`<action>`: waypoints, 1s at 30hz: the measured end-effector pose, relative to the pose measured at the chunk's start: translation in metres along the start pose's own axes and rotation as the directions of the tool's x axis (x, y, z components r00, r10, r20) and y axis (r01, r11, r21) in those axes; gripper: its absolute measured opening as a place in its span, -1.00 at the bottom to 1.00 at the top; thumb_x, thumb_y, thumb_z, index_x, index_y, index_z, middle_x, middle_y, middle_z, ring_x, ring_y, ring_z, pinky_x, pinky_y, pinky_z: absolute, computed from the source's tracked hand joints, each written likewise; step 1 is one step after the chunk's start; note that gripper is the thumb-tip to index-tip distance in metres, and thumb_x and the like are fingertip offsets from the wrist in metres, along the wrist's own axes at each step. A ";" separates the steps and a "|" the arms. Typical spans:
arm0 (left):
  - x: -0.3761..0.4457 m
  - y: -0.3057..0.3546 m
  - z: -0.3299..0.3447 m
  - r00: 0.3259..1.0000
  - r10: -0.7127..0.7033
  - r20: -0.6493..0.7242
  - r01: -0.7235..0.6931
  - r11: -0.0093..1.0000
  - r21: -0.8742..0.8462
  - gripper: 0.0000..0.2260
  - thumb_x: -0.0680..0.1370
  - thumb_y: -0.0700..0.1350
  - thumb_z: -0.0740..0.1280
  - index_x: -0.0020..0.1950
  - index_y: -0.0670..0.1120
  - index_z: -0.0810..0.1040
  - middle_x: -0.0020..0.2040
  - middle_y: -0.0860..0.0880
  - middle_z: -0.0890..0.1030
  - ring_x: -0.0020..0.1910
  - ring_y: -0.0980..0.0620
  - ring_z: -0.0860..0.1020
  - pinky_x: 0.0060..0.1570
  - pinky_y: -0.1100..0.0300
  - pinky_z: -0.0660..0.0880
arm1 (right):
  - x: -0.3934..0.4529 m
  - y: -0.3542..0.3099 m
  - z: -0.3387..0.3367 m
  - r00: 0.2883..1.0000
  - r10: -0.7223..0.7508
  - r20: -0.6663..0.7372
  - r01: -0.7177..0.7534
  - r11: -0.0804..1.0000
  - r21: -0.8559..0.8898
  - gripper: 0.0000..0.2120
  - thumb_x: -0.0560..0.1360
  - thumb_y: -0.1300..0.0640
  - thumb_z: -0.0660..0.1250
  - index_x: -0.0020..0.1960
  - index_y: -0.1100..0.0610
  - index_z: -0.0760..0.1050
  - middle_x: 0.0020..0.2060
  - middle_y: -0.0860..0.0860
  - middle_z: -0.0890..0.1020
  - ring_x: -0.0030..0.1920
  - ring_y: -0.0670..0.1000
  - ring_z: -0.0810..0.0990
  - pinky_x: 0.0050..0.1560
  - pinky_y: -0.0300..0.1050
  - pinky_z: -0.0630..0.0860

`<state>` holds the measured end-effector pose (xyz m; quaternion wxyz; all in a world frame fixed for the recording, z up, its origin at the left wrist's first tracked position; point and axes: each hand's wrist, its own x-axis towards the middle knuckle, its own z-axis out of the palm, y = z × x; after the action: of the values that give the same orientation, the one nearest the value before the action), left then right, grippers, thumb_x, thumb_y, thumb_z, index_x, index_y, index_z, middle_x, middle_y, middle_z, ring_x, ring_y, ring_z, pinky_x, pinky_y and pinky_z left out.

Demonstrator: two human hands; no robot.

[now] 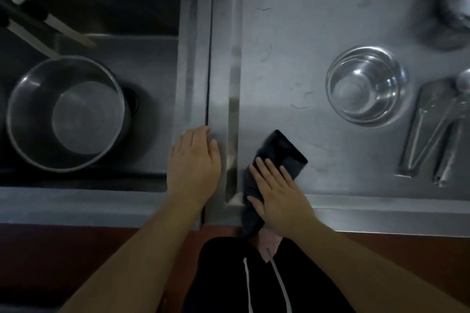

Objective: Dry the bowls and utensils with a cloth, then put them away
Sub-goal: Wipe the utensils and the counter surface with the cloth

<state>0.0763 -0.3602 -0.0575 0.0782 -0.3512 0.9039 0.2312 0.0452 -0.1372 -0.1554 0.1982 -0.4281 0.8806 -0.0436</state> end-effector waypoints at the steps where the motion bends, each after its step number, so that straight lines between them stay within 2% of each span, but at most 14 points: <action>1: 0.003 0.004 0.001 1.000 0.020 0.016 -0.020 1.000 0.000 -0.68 0.72 -0.04 0.20 0.44 -0.10 0.50 0.33 -0.09 0.60 0.33 -0.12 0.52 0.36 -0.06 0.43 | -0.008 0.013 -0.003 0.999 0.048 -0.015 -0.048 0.999 -0.002 -0.31 0.66 -0.25 0.08 0.67 0.11 0.27 0.67 0.08 0.21 0.66 0.13 0.23 0.62 0.14 0.09; 3: 0.008 0.013 0.003 0.998 0.054 0.028 -0.054 0.998 -0.019 -0.68 0.71 -0.06 0.21 0.43 -0.11 0.51 0.32 -0.09 0.59 0.32 -0.12 0.53 0.36 -0.06 0.45 | -0.022 0.042 -0.008 0.979 0.196 -0.054 -0.196 0.981 -0.008 -0.30 0.62 -0.26 0.13 0.65 0.09 0.31 0.66 0.14 0.23 0.65 0.19 0.25 0.61 0.20 0.17; 6: 0.018 0.026 0.010 0.997 0.073 0.030 -0.071 0.996 -0.053 -0.70 0.70 -0.09 0.23 0.41 -0.12 0.53 0.29 -0.10 0.60 0.29 -0.12 0.54 0.32 -0.07 0.50 | -0.031 0.079 -0.013 0.918 0.395 -0.032 -0.396 0.918 -0.034 -0.22 0.61 -0.34 0.09 0.71 0.04 0.16 0.69 0.22 0.12 0.68 0.26 0.13 0.62 0.28 0.17; 9: 0.029 0.039 0.020 0.990 0.124 0.074 -0.122 0.992 -0.024 -0.63 0.71 -0.06 0.24 0.49 -0.15 0.48 0.35 -0.13 0.58 0.34 -0.14 0.53 0.38 -0.10 0.48 | -0.016 0.091 -0.015 0.920 0.391 -0.016 -0.391 0.918 -0.068 -0.17 0.62 -0.40 0.02 0.73 0.07 0.04 0.70 0.22 0.07 0.69 0.26 0.04 0.64 0.30 0.11; 14: 0.056 0.054 0.030 0.970 0.187 0.152 -0.206 0.971 0.118 -0.49 0.71 0.08 0.15 0.62 -0.11 0.30 0.56 -0.11 0.42 0.54 -0.10 0.39 0.50 -0.10 0.39 | 0.065 0.103 -0.036 0.917 0.387 -0.095 -0.389 0.921 -0.007 -0.14 0.63 -0.38 0.06 0.72 0.15 0.05 0.69 0.24 0.10 0.69 0.27 0.04 0.66 0.29 0.04; 18: 0.077 0.063 0.035 0.978 0.162 0.134 -0.179 0.976 0.124 -0.48 0.71 0.11 0.14 0.63 -0.08 0.29 0.58 -0.08 0.38 0.57 -0.07 0.35 0.52 -0.11 0.36 | 0.164 0.121 -0.068 0.882 0.436 -0.181 -0.424 0.900 0.100 -0.10 0.62 -0.36 0.17 0.71 0.20 0.03 0.68 0.27 0.10 0.69 0.28 0.04 0.66 0.28 -0.01; 22: 0.088 0.073 0.036 0.987 0.124 0.098 -0.133 0.987 0.092 -0.48 0.70 0.10 0.13 0.61 -0.11 0.34 0.56 -0.08 0.42 0.55 -0.08 0.39 0.50 -0.12 0.39 | 0.252 0.139 -0.099 0.874 0.444 -0.198 -0.428 0.896 0.123 -0.11 0.65 -0.33 0.13 0.71 0.23 -0.05 0.69 0.26 0.04 0.69 0.28 -0.01 0.67 0.26 -0.07; 25: 0.094 0.080 0.038 0.993 0.099 0.060 -0.103 0.993 0.054 -0.51 0.70 0.08 0.14 0.59 -0.11 0.37 0.53 -0.09 0.46 0.51 -0.08 0.43 0.47 -0.10 0.42 | 0.284 0.130 -0.110 0.934 0.318 -0.165 -0.307 0.947 0.092 -0.13 0.66 -0.32 0.07 0.72 0.22 -0.08 0.70 0.23 -0.02 0.70 0.26 -0.06 0.68 0.23 -0.13; 27: 0.100 0.084 0.038 0.996 0.088 0.022 -0.088 0.995 0.037 -0.54 0.70 0.05 0.19 0.57 -0.10 0.38 0.50 -0.09 0.48 0.47 -0.10 0.46 0.43 -0.07 0.43 | 0.280 0.121 -0.108 0.988 0.089 -0.126 -0.083 0.995 0.052 -0.14 0.65 -0.31 0.10 0.72 0.21 -0.04 0.71 0.21 -0.01 0.70 0.23 -0.05 0.68 0.22 -0.11; 29: 0.109 0.089 0.037 0.996 0.084 0.011 -0.085 0.995 0.056 -0.55 0.71 0.04 0.21 0.56 -0.11 0.39 0.49 -0.11 0.49 0.46 -0.12 0.47 0.41 -0.09 0.44 | 0.261 0.125 -0.103 0.979 -0.184 -0.082 0.184 0.983 -0.012 -0.16 0.65 -0.32 0.14 0.72 0.16 0.03 0.71 0.16 0.05 0.71 0.19 -0.01 0.68 0.21 -0.05; 30: 0.115 0.090 0.036 0.996 0.084 0.017 -0.085 0.993 0.077 -0.54 0.71 0.05 0.20 0.57 -0.11 0.38 0.49 -0.12 0.49 0.46 -0.13 0.46 0.41 -0.11 0.45 | 0.251 0.135 -0.101 0.960 -0.274 -0.064 0.271 0.961 -0.044 -0.17 0.64 -0.34 0.15 0.72 0.13 0.06 0.71 0.13 0.08 0.71 0.16 0.02 0.68 0.20 -0.03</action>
<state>-0.0701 -0.3533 -0.0911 0.0882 -0.3079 0.9257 0.2013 -0.2319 -0.2553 -0.1744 0.1520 -0.5469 0.8203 -0.0700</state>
